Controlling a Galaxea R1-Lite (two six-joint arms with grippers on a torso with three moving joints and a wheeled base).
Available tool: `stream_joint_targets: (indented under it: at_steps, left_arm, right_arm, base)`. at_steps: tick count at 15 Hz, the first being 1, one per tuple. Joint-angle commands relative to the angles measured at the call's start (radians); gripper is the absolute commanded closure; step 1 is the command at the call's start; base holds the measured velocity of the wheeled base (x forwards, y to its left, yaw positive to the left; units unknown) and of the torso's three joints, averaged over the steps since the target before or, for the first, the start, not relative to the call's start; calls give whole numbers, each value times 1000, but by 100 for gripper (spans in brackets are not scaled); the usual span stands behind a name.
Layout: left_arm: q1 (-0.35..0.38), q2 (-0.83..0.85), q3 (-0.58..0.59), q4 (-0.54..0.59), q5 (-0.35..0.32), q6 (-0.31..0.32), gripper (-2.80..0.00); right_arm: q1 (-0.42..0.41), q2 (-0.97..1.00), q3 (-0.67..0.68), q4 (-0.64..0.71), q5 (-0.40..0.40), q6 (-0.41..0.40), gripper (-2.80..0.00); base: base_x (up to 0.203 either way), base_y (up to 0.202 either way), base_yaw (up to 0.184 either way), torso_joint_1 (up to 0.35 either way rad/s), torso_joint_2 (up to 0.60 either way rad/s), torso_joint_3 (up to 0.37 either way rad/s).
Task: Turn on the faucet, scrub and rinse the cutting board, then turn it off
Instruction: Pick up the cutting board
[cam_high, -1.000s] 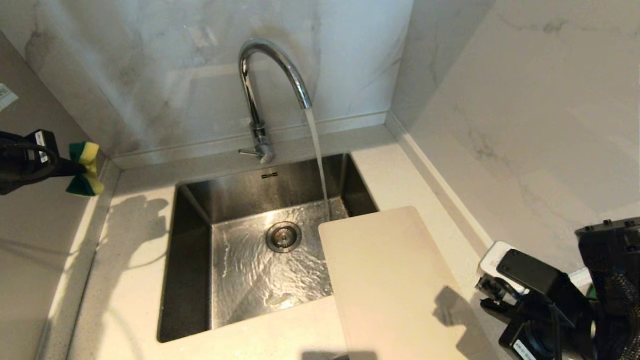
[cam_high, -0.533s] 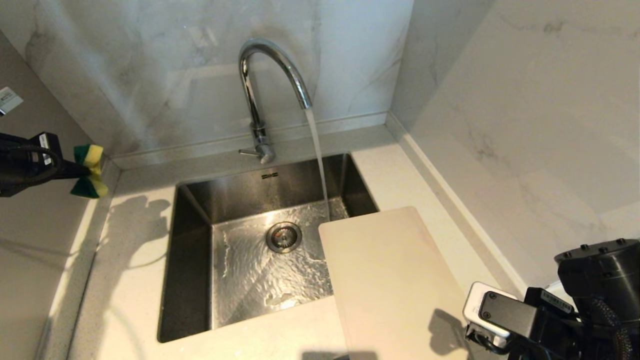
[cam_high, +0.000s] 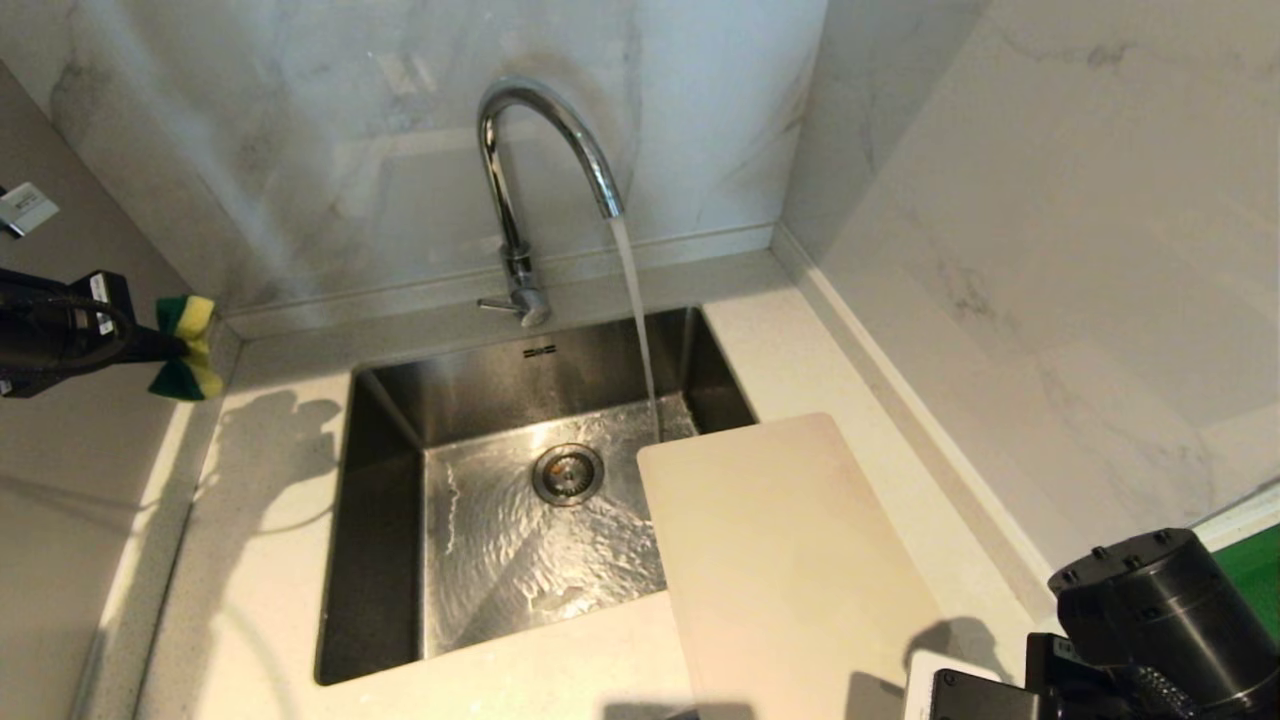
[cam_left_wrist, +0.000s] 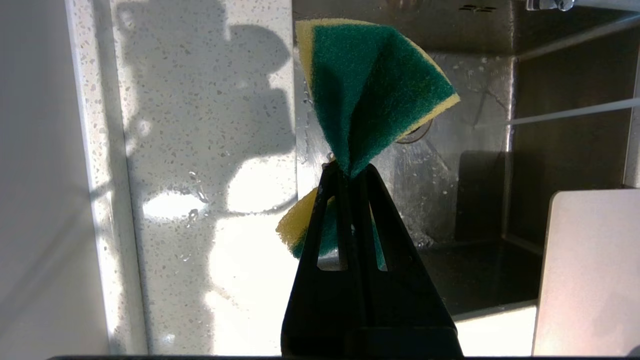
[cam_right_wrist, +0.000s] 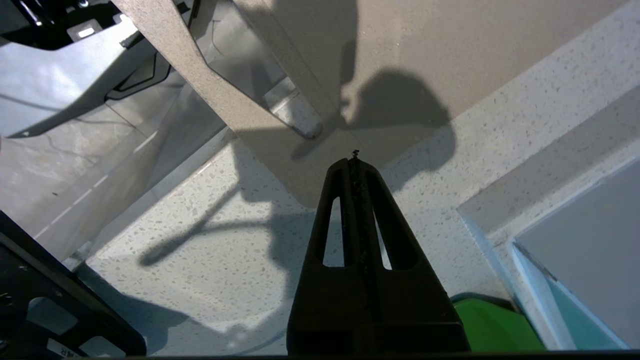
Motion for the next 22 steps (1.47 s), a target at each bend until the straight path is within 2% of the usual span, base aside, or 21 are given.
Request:
stream_joint_targets:
  at_steps: [1, 2, 3, 14, 22]
  left_arm:
    - [0, 2, 3, 2, -1, 0, 0]
    - [1, 2, 4, 2, -1, 0, 0]
    - [1, 2, 5, 2, -1, 0, 0]
    - [1, 13, 11, 2, -4, -3, 0]
    - [1, 16, 21, 2, -4, -5, 0]
  right_arm:
    - [38, 44, -4, -2, -18, -5, 0]
    - [58, 50, -5, -3, -28, -4, 0]
    - [73, 58, -4, -2, -35, -4, -280]
    - [194, 149, 53, -5, -20, 3, -280]
    - [223, 271, 216, -286, -17, -49, -280]
  base:
    - [0, 0, 0, 0, 0, 0]
    - [0, 0, 0, 0, 0, 0]
    - [0, 0, 0, 0, 0, 0]
    - [0, 0, 0, 0, 0, 0]
    - [0, 0, 0, 0, 0, 0]
